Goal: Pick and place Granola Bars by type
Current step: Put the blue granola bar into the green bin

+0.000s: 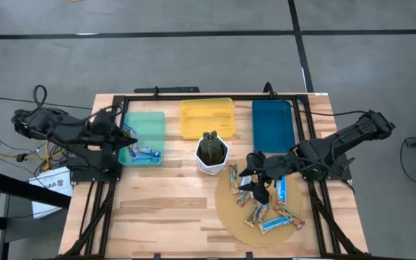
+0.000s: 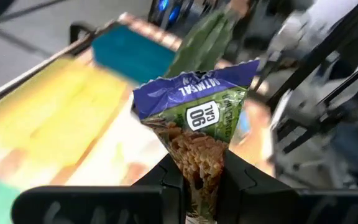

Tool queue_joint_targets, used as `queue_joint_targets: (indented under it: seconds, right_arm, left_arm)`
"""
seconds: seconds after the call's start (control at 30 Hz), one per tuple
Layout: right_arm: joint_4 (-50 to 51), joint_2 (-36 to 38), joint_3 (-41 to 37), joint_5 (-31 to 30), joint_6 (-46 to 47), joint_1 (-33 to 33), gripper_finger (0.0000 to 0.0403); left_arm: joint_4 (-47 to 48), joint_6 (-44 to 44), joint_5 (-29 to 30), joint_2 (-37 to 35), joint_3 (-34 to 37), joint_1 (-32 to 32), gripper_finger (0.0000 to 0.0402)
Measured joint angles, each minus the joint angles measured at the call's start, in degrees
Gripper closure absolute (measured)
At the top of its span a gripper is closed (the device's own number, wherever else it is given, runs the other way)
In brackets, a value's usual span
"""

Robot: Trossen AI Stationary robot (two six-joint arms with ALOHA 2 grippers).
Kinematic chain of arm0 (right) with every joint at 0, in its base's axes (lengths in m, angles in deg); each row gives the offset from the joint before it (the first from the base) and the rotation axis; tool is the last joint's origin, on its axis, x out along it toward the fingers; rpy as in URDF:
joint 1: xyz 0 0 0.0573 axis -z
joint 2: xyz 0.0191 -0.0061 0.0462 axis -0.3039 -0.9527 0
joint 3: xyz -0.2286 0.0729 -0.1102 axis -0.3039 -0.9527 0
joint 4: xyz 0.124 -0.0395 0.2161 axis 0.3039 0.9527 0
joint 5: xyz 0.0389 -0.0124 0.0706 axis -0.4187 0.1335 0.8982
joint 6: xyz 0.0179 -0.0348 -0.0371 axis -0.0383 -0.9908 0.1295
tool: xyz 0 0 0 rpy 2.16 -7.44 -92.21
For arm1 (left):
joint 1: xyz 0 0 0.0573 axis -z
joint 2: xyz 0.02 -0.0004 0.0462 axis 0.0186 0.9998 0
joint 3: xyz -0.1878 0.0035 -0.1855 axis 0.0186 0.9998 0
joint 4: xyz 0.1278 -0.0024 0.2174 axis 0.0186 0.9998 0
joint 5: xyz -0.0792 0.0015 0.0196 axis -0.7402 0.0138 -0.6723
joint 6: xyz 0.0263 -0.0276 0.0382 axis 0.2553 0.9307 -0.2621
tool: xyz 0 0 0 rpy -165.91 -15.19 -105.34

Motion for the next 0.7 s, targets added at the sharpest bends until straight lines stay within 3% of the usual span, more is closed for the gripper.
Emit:
queue_joint_targets:
  seconds: [0.3, 0.7]
  right_arm:
    - [2.5, 0.0, 0.0, 0.0, -0.1, 2.8, 0.0163]
    - [5.0, 0.0, 0.0, 0.0, -0.1, 5.9, 0.0163]
  left_arm:
    - [19.3, 1.7, -0.1, 6.6, 0.0, 0.0, 0.0363]
    - [29.9, -5.2, -0.3, 17.2, 0.0, 0.0, 0.0363]
